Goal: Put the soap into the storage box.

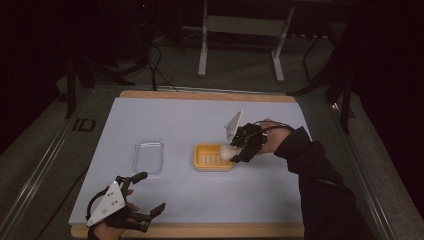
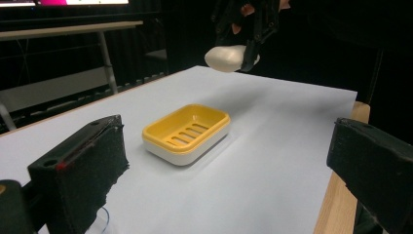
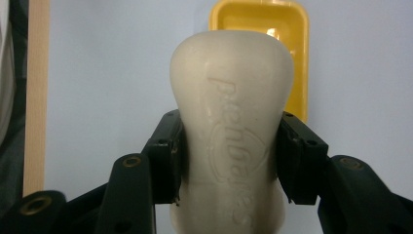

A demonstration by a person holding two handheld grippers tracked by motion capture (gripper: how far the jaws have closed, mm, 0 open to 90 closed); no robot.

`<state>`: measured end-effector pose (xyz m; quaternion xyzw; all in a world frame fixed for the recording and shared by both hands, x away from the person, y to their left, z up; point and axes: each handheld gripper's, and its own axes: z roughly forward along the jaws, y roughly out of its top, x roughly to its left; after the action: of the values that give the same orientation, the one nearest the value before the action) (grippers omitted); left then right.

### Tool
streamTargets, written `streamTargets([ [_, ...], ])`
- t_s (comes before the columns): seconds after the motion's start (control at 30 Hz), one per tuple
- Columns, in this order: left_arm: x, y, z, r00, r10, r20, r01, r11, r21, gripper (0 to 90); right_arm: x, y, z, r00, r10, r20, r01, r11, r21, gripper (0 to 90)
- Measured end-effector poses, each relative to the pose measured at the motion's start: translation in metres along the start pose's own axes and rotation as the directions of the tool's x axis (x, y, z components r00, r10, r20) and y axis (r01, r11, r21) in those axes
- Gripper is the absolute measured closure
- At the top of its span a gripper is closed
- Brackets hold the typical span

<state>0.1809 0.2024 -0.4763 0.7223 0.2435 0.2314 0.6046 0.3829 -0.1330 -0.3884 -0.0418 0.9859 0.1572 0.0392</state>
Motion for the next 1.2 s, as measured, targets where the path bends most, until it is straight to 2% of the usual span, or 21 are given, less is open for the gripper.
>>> streamTargets([
  [0.17, 0.0, 0.0, 0.001, 1.0, 0.004, 0.001, -0.004, 1.0, 0.006, 1.1, -0.003, 0.006, 0.0, 1.0, -0.009, -0.003, 0.009, 0.999, -0.041, 49.8],
  [0.37, 0.0, 0.0, 0.001, 1.0, 0.005, 0.001, -0.005, 1.0, 0.006, 1.2, -0.007, 0.013, 0.002, 1.0, -0.008, -0.005, 0.008, 0.998, -0.06, 49.8],
  [0.47, 0.0, 0.0, 0.001, 1.0, 0.006, 0.004, -0.006, 1.0, 0.007, 1.2, -0.009, 0.019, 0.002, 0.9996, -0.027, -0.004, 0.027, 0.998, -0.065, 49.8],
  [0.73, -0.001, 0.0, 0.0, 1.0, 0.004, 0.004, -0.004, 1.0, 0.002, 1.2, -0.015, 0.028, 0.009, 0.9991, -0.043, -0.003, 0.042, 0.995, -0.087, 49.8],
  [0.8, 0.0, 0.0, 0.0, 1.0, 0.004, 0.004, -0.004, 1.0, 0.005, 1.1, -0.018, 0.031, 0.015, 0.9991, -0.042, -0.01, 0.041, 0.993, -0.113, 49.8],
  [1.0, -0.001, 0.0, 0.0, 0.9999, 0.008, 0.007, -0.008, 0.9999, 0.006, 1.1, -0.026, 0.032, 0.032, 0.9994, -0.034, 0.007, 0.035, 0.992, -0.119, 49.8],
  [1.2, -0.001, 0.0, 0.0, 1.0, 0.006, 0.007, -0.006, 1.0, 0.007, 1.2, -0.029, 0.029, 0.05, 0.9984, -0.056, -0.011, 0.054, 0.989, -0.135, 49.8],
])
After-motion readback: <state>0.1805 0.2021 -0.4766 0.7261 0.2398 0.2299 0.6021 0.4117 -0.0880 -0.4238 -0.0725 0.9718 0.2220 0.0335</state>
